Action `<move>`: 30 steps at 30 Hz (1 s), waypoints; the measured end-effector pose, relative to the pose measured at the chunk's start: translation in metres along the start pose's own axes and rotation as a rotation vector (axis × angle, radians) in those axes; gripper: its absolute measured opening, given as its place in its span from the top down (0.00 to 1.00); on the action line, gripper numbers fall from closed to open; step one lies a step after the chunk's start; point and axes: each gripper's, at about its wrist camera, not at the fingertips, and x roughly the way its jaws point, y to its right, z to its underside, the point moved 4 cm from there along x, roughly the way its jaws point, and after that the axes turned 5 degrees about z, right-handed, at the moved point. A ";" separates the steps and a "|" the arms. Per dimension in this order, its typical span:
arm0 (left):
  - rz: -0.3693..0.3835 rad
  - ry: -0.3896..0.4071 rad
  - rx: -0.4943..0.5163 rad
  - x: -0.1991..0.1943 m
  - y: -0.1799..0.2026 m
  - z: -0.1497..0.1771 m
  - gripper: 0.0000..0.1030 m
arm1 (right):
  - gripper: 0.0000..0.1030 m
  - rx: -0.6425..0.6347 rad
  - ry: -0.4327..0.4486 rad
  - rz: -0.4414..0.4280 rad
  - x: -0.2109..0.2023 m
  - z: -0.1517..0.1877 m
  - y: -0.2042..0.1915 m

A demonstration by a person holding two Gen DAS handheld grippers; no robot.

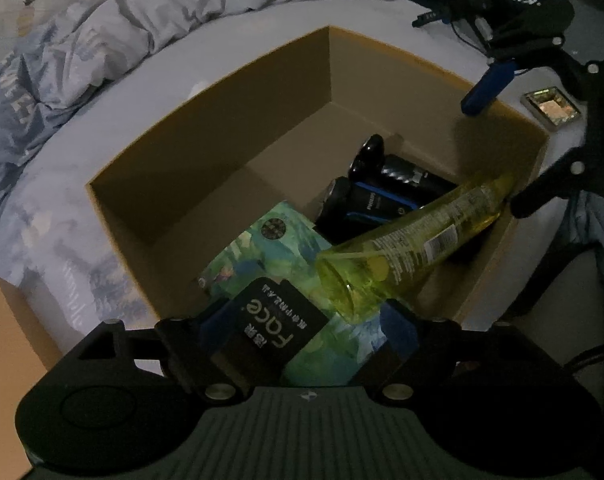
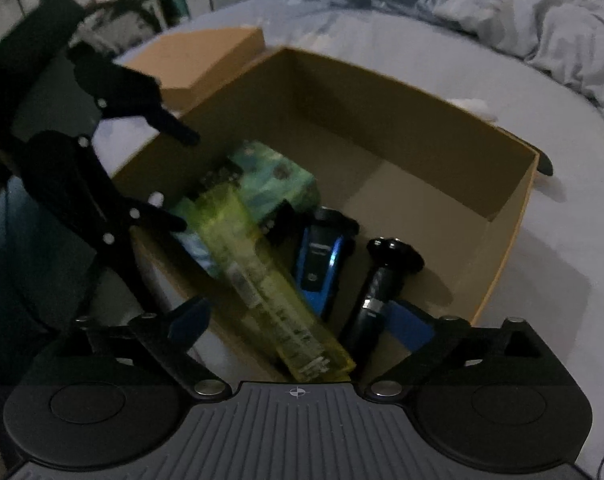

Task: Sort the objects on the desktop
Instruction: 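Raise both grippers up and away from the cardboard box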

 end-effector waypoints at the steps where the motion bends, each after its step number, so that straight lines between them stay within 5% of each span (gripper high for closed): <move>1: -0.001 0.004 -0.001 0.001 0.001 -0.001 0.16 | 0.02 0.005 0.010 -0.002 -0.003 0.001 -0.002; 6: 0.001 0.029 -0.008 0.005 -0.014 -0.021 0.16 | 0.00 0.060 0.071 0.001 -0.017 0.011 -0.006; 12: 0.004 0.076 -0.034 0.033 -0.018 -0.087 0.12 | 0.00 0.166 0.179 0.020 -0.038 0.024 -0.007; 30: -0.040 0.303 -0.224 0.003 -0.011 -0.083 0.00 | 0.00 0.362 0.452 0.125 -0.077 0.045 -0.008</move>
